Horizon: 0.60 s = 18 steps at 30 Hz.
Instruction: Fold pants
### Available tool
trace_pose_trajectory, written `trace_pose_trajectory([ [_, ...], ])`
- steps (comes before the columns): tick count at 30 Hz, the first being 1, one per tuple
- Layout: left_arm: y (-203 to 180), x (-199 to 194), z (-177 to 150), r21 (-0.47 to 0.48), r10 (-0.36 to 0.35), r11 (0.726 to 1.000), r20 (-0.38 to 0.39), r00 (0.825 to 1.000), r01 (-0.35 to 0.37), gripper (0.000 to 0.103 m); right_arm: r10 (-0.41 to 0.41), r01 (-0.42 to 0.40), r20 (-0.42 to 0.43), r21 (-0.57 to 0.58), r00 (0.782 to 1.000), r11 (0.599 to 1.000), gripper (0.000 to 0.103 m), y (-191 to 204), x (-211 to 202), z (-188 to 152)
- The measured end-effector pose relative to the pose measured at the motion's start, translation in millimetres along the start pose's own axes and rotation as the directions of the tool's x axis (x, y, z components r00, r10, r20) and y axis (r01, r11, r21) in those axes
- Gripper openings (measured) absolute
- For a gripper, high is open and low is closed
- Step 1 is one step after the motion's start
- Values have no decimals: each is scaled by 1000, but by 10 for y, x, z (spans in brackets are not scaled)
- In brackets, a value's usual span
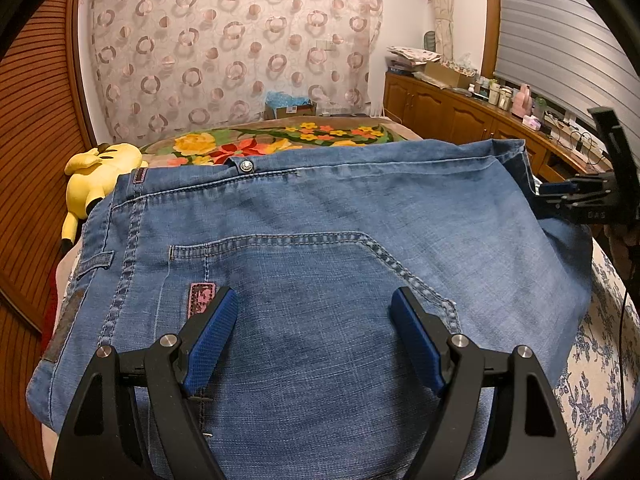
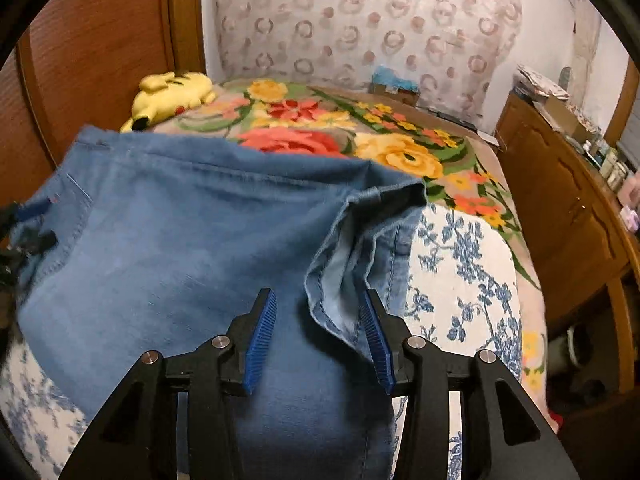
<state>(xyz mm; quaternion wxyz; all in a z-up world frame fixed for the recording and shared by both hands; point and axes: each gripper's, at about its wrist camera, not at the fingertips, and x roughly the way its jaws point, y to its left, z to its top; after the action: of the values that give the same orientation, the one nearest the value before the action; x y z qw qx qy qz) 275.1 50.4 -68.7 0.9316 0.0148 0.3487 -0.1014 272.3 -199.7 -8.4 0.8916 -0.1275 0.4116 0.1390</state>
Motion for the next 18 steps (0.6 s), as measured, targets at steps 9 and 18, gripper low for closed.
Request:
trace_pose_trajectory([
  [9,73,0,-20,-9,-3,1000,-3,1000,3,80,-133,132,-5,173,991,976,46,-539,-150,-147],
  [18,127,22,-40,-16,1,1000,-7,1000,-1,80,-19,17,5,218,1000,976,46,-433,-375,-508],
])
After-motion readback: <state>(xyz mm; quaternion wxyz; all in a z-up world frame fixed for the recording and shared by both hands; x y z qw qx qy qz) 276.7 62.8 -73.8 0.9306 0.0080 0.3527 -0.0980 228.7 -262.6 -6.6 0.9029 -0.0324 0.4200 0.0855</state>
